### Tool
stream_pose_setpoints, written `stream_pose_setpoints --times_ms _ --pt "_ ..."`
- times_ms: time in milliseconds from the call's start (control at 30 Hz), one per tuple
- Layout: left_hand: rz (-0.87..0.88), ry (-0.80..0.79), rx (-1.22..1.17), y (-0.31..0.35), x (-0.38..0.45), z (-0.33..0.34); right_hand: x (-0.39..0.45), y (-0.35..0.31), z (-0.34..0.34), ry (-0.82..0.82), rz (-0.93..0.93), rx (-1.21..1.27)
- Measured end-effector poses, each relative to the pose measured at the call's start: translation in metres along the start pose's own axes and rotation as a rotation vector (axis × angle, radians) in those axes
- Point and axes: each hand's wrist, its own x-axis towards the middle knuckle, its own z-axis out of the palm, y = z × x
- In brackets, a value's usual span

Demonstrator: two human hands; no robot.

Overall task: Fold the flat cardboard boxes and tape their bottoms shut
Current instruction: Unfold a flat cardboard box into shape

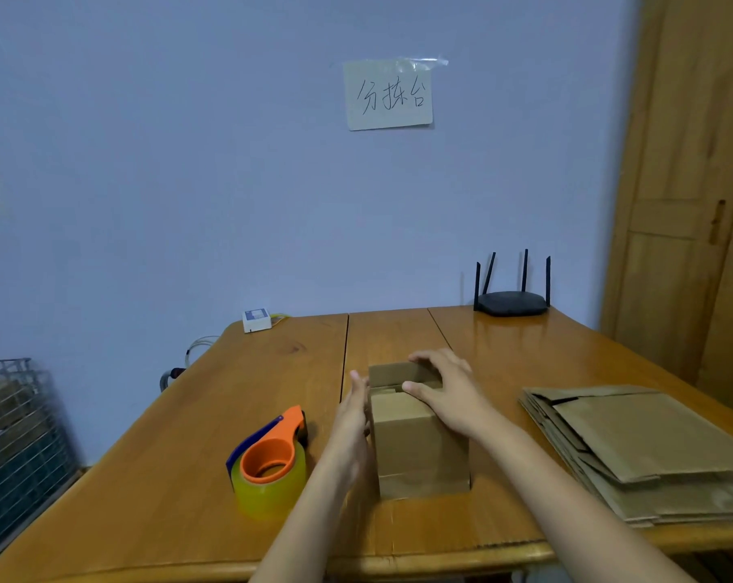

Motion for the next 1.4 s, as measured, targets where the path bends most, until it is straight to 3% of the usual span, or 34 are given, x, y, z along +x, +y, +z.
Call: stream_pose_setpoints --times_ms 133,300,533,867,1133,1400 --pt "0.079 -0.066 0.101 -0.002 -0.001 0.0 0.001 0.005 0.005 0.027 -0.007 0.02" --pt "0.091 -0.066 0.026 -0.003 -0.002 0.002 0.002 0.005 0.008 0.043 0.007 -0.014" --pt "0.058 -0.078 0.016 -0.003 -0.002 0.001 0.003 0.006 -0.002 0.051 -0.08 -0.266" --pt "0.07 -0.076 0.065 0.002 -0.009 0.0 -0.026 0.021 0.001 0.026 -0.166 -0.163" --pt "-0.012 0.073 0.094 0.002 0.003 0.009 -0.028 0.01 0.0 -0.003 -0.074 -0.23" --pt "-0.111 0.026 0.046 0.01 0.01 -0.001 -0.012 -0.003 -0.004 -0.025 0.348 0.311"
